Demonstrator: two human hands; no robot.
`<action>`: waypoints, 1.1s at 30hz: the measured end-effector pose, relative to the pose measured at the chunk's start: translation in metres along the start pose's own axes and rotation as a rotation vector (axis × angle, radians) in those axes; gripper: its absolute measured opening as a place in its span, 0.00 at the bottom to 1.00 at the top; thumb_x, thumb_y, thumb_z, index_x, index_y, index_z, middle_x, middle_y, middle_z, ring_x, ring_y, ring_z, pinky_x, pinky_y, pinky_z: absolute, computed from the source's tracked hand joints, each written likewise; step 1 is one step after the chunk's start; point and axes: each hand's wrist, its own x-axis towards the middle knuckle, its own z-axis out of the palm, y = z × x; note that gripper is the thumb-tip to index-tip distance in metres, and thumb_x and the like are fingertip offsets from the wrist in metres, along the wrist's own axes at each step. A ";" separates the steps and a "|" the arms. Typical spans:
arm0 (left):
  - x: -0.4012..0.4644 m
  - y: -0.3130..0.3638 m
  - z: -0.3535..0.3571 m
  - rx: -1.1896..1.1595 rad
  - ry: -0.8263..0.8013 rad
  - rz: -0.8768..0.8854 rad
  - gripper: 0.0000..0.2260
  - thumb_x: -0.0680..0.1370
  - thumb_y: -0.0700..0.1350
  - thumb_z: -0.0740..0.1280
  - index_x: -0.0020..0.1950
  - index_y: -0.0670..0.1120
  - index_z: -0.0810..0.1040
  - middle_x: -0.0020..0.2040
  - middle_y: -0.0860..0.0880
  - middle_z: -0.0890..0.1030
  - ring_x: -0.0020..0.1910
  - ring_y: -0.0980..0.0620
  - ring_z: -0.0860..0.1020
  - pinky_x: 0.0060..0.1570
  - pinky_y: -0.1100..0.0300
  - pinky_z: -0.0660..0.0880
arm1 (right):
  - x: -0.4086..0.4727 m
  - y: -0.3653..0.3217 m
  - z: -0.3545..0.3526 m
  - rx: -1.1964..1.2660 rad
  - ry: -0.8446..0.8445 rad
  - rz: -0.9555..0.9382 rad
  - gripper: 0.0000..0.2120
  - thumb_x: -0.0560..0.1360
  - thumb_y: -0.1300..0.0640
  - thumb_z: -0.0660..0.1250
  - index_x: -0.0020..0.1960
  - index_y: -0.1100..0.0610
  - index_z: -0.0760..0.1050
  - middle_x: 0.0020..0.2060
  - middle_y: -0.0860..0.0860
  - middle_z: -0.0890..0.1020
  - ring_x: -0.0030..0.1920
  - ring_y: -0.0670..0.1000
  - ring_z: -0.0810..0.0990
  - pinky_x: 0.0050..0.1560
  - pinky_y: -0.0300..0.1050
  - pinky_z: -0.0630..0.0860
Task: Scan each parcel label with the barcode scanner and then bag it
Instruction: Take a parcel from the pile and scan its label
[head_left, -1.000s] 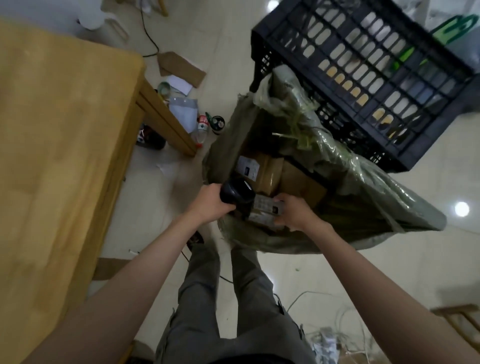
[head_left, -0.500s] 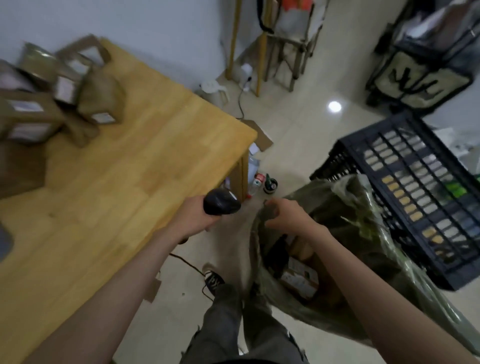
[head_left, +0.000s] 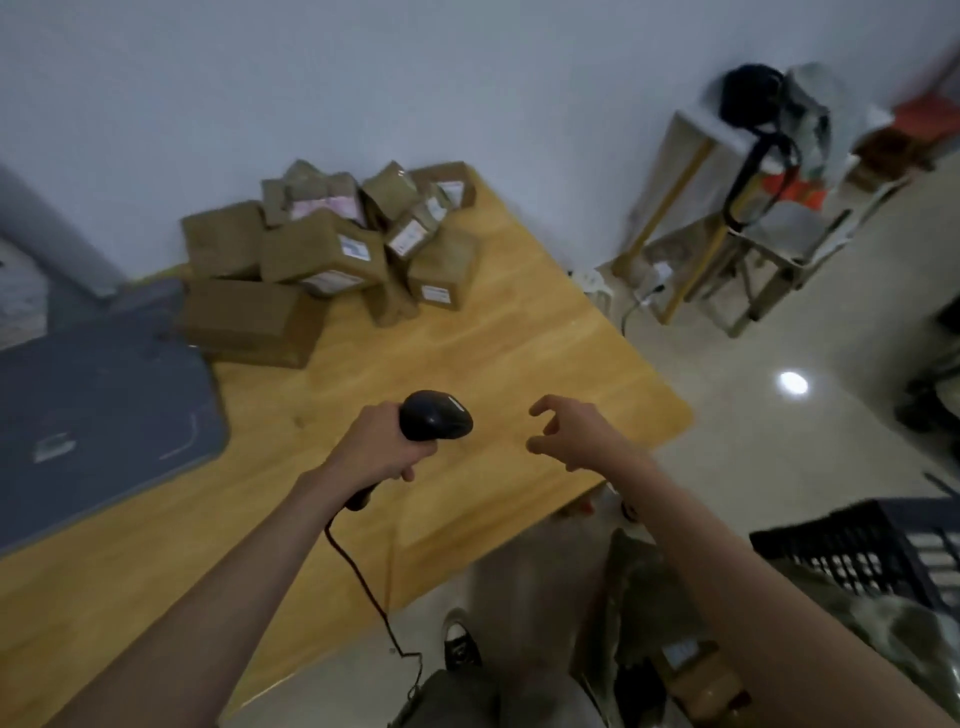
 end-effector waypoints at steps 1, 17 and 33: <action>0.001 -0.004 -0.010 -0.015 0.021 -0.011 0.03 0.74 0.42 0.72 0.46 0.47 0.79 0.33 0.44 0.84 0.31 0.52 0.84 0.39 0.52 0.82 | 0.008 -0.012 -0.002 -0.011 -0.001 -0.016 0.24 0.77 0.52 0.71 0.71 0.54 0.70 0.49 0.54 0.81 0.44 0.55 0.82 0.46 0.56 0.84; 0.078 -0.023 -0.121 -0.106 0.263 -0.142 0.03 0.74 0.43 0.72 0.47 0.46 0.81 0.29 0.48 0.83 0.30 0.55 0.82 0.35 0.61 0.75 | 0.166 -0.136 -0.049 -0.125 -0.059 -0.226 0.24 0.75 0.52 0.73 0.69 0.53 0.72 0.51 0.53 0.81 0.44 0.52 0.82 0.43 0.54 0.84; 0.225 -0.029 -0.171 -0.308 0.483 -0.332 0.05 0.74 0.43 0.72 0.48 0.43 0.82 0.29 0.54 0.82 0.26 0.59 0.81 0.27 0.70 0.74 | 0.383 -0.215 -0.026 0.409 -0.227 -0.105 0.23 0.68 0.47 0.71 0.58 0.61 0.77 0.51 0.55 0.82 0.53 0.57 0.81 0.51 0.52 0.80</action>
